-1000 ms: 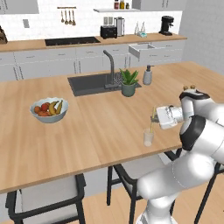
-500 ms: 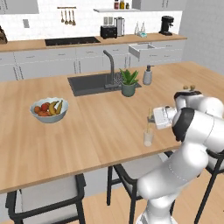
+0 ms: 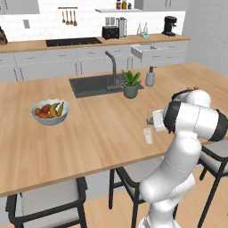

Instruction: Take a straw from the drawer in front and place it inside the glass cup on the dining counter.

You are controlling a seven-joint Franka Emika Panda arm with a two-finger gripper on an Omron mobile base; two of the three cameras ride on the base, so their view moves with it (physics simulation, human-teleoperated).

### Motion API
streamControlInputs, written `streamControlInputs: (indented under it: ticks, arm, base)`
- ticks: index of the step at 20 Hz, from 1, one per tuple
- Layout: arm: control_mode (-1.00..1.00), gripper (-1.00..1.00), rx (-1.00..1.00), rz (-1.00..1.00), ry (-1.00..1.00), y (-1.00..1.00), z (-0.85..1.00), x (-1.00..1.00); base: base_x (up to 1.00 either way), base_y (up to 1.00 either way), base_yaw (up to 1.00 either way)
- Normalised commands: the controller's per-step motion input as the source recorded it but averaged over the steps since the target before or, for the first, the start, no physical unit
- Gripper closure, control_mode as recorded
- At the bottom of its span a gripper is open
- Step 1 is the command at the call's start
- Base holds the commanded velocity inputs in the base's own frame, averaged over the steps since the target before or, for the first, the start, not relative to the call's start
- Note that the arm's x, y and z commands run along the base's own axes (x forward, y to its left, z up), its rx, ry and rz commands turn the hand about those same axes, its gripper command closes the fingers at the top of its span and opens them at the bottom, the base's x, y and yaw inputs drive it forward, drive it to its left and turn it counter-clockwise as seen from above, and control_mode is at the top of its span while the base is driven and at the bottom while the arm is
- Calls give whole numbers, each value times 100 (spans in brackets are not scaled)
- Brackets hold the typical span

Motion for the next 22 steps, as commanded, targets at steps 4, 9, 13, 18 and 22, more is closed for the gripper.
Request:
streamControlInputs:
  ticks: [4, 9, 13, 18, 22]
  arm:
    - [-100, 100, 0, 0, 0, -8, -3, -10]
    - [-100, 100, 0, 0, 0, -6, 0, -45]
    - [-100, 100, 1, 0, 0, 0, -2, -27]
    - [-100, 100, 3, 0, 0, 12, -8, 0]
    - [-100, 100, 3, 0, 0, 25, -7, -3]
  base:
    - [0, 0, 0]
    - [0, 0, 0]
    - [0, 0, 0]
    - [0, 0, 0]
    - [0, 0, 0]
